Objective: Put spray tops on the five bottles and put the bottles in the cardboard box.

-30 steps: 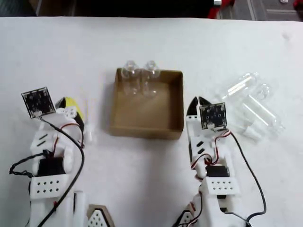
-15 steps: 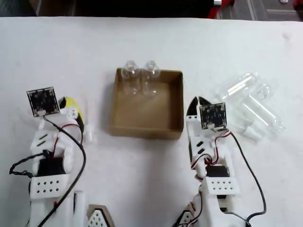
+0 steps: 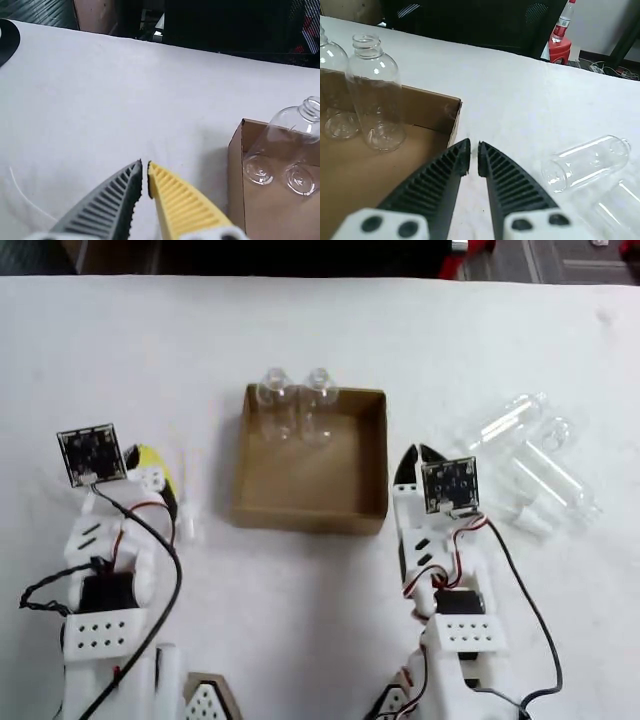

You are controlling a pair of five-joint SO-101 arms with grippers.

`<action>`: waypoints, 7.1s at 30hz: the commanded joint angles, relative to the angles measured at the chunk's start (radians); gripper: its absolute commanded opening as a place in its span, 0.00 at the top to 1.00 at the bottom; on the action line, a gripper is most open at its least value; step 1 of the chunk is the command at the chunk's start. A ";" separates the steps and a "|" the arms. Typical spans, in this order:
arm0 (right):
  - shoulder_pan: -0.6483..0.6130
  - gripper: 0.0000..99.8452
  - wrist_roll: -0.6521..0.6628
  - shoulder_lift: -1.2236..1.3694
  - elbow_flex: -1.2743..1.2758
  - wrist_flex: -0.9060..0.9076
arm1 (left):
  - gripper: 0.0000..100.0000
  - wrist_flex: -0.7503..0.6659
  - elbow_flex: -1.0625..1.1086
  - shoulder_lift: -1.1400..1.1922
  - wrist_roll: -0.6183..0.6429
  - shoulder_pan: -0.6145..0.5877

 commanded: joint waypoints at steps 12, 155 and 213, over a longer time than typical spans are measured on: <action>-0.008 0.98 0.012 -0.007 -0.006 -0.021 | 0.98 -0.031 -0.005 -0.018 -0.011 0.012; 0.481 0.91 -0.025 1.600 -2.266 1.667 | 0.98 -0.295 0.157 -0.012 -0.176 0.171; 0.487 0.89 -0.021 1.560 -2.326 1.696 | 0.98 -0.293 0.158 -0.012 -0.176 0.171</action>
